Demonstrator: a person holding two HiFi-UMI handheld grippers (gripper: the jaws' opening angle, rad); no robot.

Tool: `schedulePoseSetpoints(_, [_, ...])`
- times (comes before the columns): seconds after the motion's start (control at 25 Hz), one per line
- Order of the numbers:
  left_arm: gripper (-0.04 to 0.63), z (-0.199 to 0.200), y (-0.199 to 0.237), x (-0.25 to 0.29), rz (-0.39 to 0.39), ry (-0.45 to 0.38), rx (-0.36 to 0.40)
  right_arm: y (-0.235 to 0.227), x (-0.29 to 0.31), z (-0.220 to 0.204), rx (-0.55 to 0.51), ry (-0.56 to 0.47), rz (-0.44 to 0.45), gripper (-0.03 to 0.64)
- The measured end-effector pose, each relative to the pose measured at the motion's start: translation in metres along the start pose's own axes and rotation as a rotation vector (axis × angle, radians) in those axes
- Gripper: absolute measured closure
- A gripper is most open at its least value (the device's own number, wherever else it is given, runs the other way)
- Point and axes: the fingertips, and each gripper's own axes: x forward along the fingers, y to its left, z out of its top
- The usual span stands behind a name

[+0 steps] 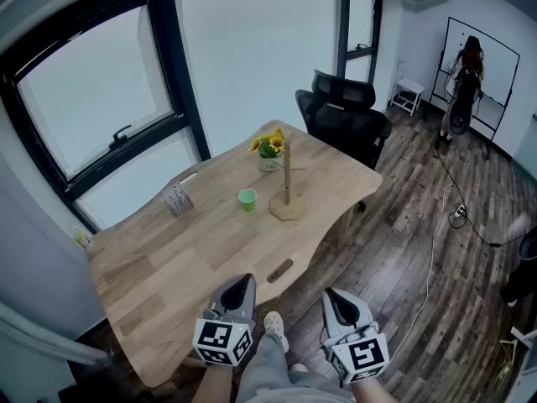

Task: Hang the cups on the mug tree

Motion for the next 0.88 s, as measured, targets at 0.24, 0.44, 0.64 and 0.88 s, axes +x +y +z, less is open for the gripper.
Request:
schedulePoseSetpoints(0.24, [0.594,-0.005,0.007,0.01,0.016,0.04,-0.018,-0.007,0.008,0.0,0.03,-0.011,0.004,0.618])
schedulePoseSetpoints(0.44, [0.594,-0.002,0.033,0.026,0.09,0.037,-0.084,-0.013,0.026,-0.002,0.045,-0.01,0.025,0.618])
schedulePoseSetpoints(0.64, [0.594,0.001,0.057,0.048,0.123,0.04,-0.116,-0.019,0.053,-0.001,0.05,0.001,0.052,0.618])
schedulePoseSetpoints(0.88, [0.578,0.005,0.078,0.085,0.13,0.042,-0.129,-0.033,0.093,-0.003,0.054,0.019,0.083,0.618])
